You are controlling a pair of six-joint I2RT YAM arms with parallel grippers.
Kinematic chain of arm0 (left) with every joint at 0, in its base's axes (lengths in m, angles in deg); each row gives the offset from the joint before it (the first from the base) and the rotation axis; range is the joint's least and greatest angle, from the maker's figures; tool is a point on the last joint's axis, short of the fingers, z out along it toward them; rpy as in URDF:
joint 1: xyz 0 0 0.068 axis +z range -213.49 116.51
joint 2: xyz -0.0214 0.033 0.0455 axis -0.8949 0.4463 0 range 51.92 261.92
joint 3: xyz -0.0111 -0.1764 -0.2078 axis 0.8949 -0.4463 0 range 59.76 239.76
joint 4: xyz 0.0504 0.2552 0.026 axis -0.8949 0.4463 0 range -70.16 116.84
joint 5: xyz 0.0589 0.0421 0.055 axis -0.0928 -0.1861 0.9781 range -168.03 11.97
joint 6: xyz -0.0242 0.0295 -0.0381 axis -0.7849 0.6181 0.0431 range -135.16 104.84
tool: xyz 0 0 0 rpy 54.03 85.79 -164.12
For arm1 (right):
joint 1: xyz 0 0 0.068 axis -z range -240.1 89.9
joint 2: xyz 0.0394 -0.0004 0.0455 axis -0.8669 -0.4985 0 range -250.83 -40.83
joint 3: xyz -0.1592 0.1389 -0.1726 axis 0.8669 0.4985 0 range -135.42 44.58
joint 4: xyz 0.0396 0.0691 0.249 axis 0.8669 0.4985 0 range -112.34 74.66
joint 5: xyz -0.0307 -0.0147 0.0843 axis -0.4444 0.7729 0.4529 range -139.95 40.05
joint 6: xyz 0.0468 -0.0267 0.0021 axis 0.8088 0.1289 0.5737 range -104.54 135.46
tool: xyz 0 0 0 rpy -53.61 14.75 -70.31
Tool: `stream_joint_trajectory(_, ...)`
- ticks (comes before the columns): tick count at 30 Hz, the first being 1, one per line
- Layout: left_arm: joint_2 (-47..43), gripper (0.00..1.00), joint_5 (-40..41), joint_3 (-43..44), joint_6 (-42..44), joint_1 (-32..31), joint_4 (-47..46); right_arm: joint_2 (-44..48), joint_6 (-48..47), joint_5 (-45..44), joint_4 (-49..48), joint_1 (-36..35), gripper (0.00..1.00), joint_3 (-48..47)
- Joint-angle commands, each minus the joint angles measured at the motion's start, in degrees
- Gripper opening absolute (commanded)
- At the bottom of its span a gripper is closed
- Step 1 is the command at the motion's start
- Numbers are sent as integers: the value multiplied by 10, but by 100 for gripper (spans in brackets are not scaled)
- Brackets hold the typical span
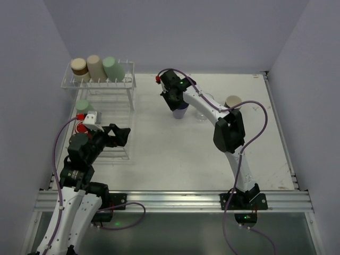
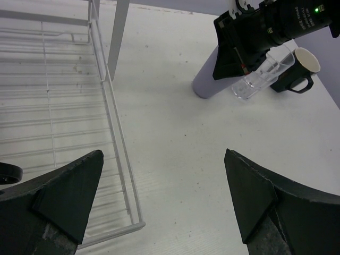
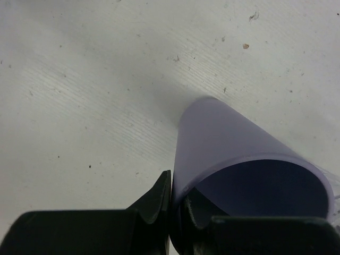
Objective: Unload the cups from the dish rack
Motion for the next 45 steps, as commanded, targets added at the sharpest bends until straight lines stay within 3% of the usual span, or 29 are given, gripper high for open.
stream_joint_trajectory(1, 4, 100, 10, 2, 16, -3, 7, -5, -64, 5, 50, -1, 11, -22)
stream_joint_trajectory(3, 7, 100, 13, 4, 16, -2, 9, -9, -67, 3, 48, -2, 14, -22)
stream_joint_trajectory(9, 14, 100, 27, 15, 22, 8, 11, 33, -44, -1, 0, -1, 49, 1)
stream_joint_trajectory(11, 14, 100, 53, 19, 22, 9, 11, 75, -32, 13, -29, -3, 66, 15)
stream_joint_trajectory(20, 28, 100, 194, 82, -6, 9, 53, 331, 53, 86, -221, -17, 88, 247)
stream_joint_trajectory(27, 113, 100, 305, 118, -11, 8, 55, 543, 124, 132, -405, -25, 89, 519)
stream_joint_trajectory(30, 178, 100, 333, 123, -18, 18, 45, 583, 136, 139, -438, -25, 89, 576)
stream_joint_trajectory(38, 261, 100, 330, 102, -17, 92, -60, 659, 147, 135, -486, -24, 87, 668)
stream_joint_trajectory(40, 280, 100, 325, 111, -21, 120, -48, 659, 148, 139, -487, -25, 87, 672)
stream_joint_trajectory(45, 280, 100, 386, 136, -45, 124, 24, 657, 150, 144, -490, -25, 87, 673)
